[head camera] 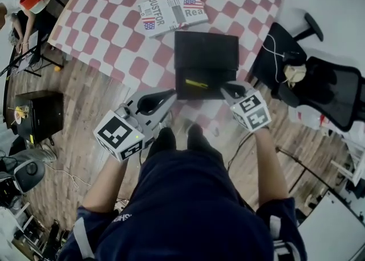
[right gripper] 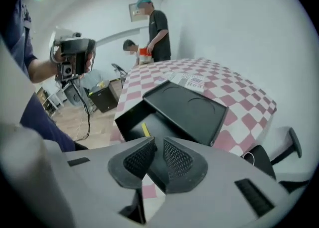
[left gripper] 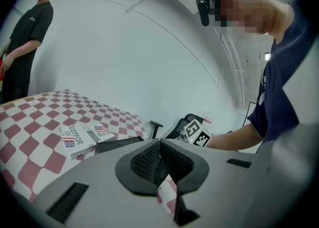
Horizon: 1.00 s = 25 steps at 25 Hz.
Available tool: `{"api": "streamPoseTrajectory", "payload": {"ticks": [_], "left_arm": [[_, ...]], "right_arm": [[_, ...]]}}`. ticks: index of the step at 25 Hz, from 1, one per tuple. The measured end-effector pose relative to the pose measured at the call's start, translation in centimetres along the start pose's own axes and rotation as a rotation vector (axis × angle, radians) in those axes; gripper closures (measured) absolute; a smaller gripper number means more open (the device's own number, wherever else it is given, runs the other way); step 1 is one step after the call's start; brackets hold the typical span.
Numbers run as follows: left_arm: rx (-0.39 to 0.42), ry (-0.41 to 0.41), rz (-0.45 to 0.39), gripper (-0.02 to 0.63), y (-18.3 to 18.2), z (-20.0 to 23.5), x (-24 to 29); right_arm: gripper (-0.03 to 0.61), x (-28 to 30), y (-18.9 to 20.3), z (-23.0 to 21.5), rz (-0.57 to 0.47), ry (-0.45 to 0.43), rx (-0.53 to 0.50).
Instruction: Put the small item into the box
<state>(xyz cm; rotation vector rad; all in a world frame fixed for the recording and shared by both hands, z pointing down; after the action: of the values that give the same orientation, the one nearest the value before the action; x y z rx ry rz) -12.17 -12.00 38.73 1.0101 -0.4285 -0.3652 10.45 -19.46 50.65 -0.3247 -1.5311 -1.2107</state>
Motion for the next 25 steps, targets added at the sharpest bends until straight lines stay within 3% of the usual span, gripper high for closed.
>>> {"api": "streamPoseTrajectory", "payload": {"ticks": [4, 8, 15, 25], "left_arm": [[0.028, 0.032, 0.019, 0.575, -0.5, -1.1, 0.4], [0.062, 0.056, 0.03, 0.575, -1.2, -2.4, 0.6], [0.103, 0.077, 0.046, 0.575, -2.1, -4.1, 0.4], [0.136, 0.113, 0.058, 0.575, -2.8, -5.2, 0.8]], "right_arm": [[0.526, -3.7, -0.7, -0.5, -0.151, 0.022, 0.176], [0.539, -7.4, -1.8, -0.2, -0.28, 0.016, 0.273], [0.551, -12.6, -3.5, 0.4, -0.43, 0.004, 0.351], [0.561, -15.6, -3.8, 1.6, -0.497, 0.018, 0.37]]}}
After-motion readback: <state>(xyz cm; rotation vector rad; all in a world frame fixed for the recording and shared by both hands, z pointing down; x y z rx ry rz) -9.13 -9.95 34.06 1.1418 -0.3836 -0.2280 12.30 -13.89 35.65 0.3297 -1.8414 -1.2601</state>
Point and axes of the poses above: the fingertips, and each gripper's own axes: x forward along the fingers, z to its left, y out of its underside, the point moved 6 cm from there along -x, backward along the fingers, and after that the axes turned 14 degrees about y, right-handed, at the moved point
